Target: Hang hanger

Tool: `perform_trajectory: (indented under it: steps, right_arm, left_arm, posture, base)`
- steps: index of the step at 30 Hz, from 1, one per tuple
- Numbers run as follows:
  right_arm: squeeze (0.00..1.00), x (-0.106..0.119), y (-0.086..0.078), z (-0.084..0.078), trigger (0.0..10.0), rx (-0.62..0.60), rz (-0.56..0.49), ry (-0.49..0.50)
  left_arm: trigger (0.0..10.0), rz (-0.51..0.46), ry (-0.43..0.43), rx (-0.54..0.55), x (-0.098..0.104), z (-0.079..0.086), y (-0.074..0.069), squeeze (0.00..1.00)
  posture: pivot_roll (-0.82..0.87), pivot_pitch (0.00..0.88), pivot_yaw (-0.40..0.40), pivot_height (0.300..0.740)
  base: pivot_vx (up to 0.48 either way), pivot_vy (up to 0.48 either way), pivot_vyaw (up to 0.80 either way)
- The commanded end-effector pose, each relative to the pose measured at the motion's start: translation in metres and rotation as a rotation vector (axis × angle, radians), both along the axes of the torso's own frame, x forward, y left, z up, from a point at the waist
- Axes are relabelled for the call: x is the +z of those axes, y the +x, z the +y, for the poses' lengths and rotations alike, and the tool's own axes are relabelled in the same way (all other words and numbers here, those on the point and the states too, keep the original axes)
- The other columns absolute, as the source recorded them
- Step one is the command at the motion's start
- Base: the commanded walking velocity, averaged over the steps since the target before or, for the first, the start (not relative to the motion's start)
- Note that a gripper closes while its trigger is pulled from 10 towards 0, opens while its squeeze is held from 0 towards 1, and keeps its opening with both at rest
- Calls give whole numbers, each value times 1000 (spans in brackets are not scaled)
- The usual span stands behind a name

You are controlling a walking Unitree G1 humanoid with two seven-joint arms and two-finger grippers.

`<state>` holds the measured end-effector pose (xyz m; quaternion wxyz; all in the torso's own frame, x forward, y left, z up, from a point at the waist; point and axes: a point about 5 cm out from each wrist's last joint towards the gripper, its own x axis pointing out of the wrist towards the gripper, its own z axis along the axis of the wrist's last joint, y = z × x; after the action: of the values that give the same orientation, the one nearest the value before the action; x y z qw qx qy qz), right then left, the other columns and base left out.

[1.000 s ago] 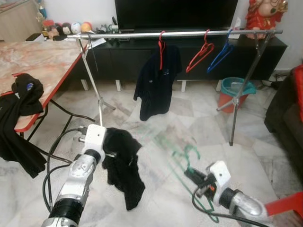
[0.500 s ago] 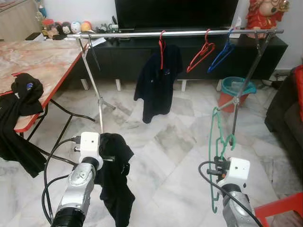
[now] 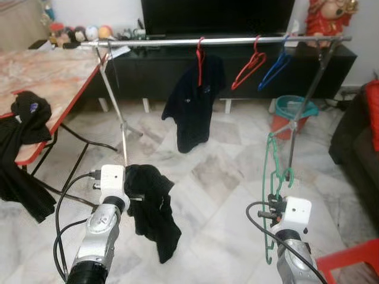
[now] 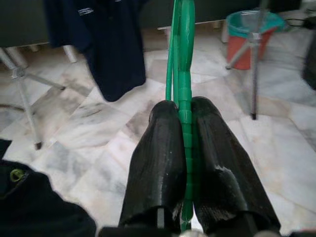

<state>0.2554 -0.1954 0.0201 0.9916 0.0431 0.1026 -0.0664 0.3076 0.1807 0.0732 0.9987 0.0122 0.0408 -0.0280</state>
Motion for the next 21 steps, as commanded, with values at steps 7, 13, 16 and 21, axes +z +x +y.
perform_trajectory:
  steps: [7,13,16,21]
  right_arm:
    - [0,0,5,8,10000,25,-9,23]
    - [0,-1,5,7,10000,18,-8,25]
    - [0,0,6,8,10000,18,-11,27]
    - [0,0,8,9,10000,18,-14,27]
  left_arm:
    - [10000,-29,14,0,6,3,1,0]
    - [10000,-28,13,-7,7,2,2,0]
    - [10000,-29,17,-11,7,2,2,0]
    - [10000,-31,21,-12,8,2,2,0]
  posture:
    - [12,0,42,740]
    - [13,0,44,740]
    - [15,0,46,740]
    - [18,0,46,740]
  base:
    - [0,253,57]
    - [0,267,0]
    - [-160,324,0]
    - [-243,323,0]
